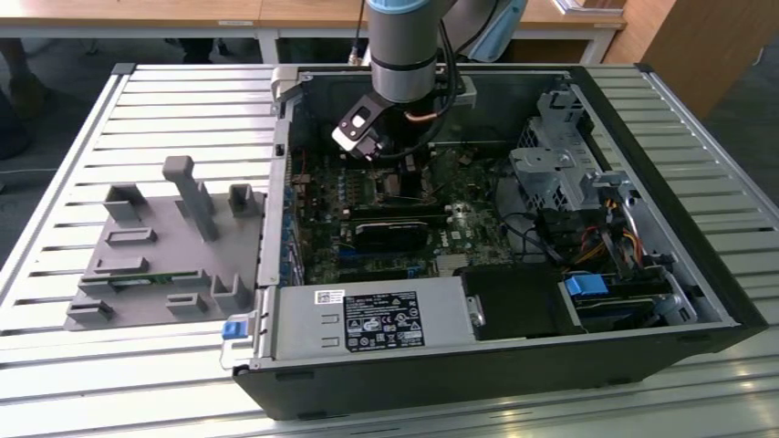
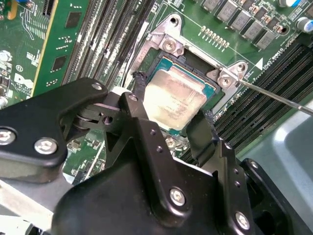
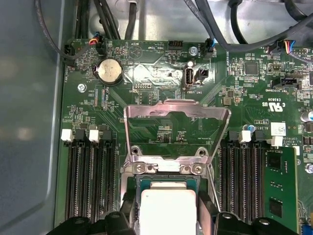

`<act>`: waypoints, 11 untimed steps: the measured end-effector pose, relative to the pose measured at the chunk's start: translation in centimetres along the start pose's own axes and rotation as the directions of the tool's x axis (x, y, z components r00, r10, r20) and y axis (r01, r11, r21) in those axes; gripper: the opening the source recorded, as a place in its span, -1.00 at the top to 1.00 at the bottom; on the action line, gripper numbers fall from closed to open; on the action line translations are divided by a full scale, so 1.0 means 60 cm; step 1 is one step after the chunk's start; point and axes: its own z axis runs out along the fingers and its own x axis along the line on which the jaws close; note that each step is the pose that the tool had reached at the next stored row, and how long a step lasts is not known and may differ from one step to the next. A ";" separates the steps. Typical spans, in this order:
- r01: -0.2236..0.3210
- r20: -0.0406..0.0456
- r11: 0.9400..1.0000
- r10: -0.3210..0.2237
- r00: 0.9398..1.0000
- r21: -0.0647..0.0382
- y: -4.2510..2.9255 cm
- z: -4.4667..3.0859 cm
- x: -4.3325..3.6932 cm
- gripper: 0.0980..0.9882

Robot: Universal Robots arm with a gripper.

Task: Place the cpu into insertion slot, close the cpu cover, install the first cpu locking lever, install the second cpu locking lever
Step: 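Place the cpu into insertion slot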

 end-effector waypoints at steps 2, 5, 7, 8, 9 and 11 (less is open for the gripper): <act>0.000 0.000 1.000 0.000 1.000 0.000 0.000 -0.002 0.000 -0.15; 0.000 0.000 1.000 0.000 1.000 0.000 0.001 -0.008 0.000 -0.15; 0.000 0.000 1.000 0.000 1.000 0.000 0.001 -0.012 0.000 -0.15; 0.000 0.000 1.000 0.000 1.000 0.000 0.001 -0.014 0.000 -0.15; 0.000 0.000 1.000 0.000 1.000 0.000 0.001 -0.016 0.000 -0.15; 0.000 0.000 1.000 0.000 1.000 0.000 0.002 -0.022 0.000 -0.15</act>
